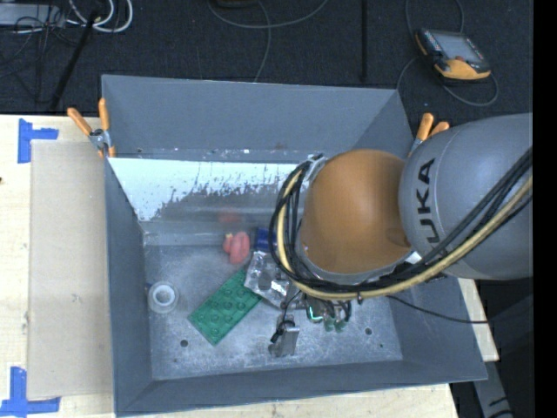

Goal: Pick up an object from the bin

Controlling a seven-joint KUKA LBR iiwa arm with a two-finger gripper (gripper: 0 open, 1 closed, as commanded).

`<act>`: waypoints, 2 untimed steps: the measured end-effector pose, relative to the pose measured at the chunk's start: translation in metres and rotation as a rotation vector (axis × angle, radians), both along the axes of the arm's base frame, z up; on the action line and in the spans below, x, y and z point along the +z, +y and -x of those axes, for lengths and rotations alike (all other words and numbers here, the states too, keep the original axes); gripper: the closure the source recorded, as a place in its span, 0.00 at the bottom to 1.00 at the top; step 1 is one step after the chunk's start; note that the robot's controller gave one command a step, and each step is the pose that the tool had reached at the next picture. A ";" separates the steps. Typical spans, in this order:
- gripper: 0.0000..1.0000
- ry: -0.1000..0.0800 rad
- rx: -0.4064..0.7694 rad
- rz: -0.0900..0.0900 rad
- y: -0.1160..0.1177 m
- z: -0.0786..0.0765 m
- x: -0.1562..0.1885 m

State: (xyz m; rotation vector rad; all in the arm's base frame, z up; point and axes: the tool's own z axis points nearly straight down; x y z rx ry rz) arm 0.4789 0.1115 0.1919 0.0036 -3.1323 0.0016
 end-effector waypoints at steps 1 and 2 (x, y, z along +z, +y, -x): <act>0.00 -0.008 0.129 -0.001 0.037 -0.056 -0.126; 1.00 -0.010 0.124 -0.004 0.037 -0.056 -0.120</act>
Offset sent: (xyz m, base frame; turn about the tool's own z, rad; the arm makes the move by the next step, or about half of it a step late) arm 0.0551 0.0369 -0.1219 -0.1292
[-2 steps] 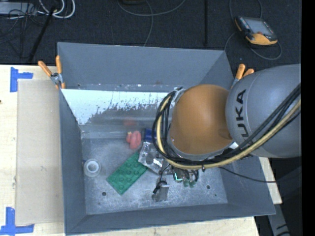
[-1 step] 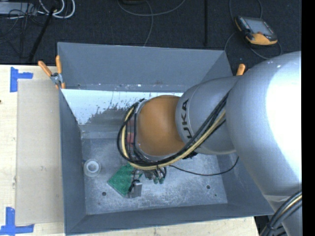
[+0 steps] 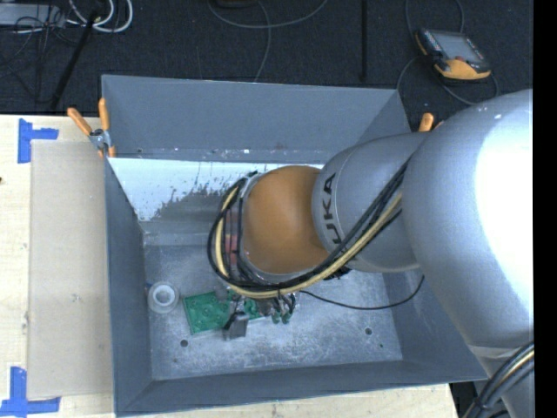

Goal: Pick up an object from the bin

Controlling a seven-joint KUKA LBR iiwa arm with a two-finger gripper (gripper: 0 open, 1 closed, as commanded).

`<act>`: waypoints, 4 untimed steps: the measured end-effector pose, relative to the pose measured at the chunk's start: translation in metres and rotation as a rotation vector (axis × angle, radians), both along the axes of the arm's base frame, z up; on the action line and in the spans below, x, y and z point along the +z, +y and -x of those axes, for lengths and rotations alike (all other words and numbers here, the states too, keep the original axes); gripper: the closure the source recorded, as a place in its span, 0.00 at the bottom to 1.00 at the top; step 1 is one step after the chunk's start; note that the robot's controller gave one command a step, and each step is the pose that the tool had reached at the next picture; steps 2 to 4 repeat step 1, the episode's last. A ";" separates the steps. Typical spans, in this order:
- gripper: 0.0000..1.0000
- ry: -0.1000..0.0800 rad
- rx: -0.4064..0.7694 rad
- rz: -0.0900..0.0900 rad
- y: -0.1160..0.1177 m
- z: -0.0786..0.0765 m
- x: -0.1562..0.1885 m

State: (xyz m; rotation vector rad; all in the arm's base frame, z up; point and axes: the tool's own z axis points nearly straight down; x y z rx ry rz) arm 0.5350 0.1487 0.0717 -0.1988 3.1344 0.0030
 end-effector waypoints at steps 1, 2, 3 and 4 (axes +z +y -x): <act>1.00 -0.006 -0.031 -0.001 0.012 0.019 0.158; 1.00 -0.006 -0.031 -0.001 0.012 0.019 0.158; 1.00 -0.006 -0.031 -0.001 0.012 0.019 0.158; 1.00 -0.006 -0.031 -0.001 0.012 0.019 0.158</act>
Offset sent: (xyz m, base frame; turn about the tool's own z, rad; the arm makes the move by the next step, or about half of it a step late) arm -0.0203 0.0119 0.1541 0.0326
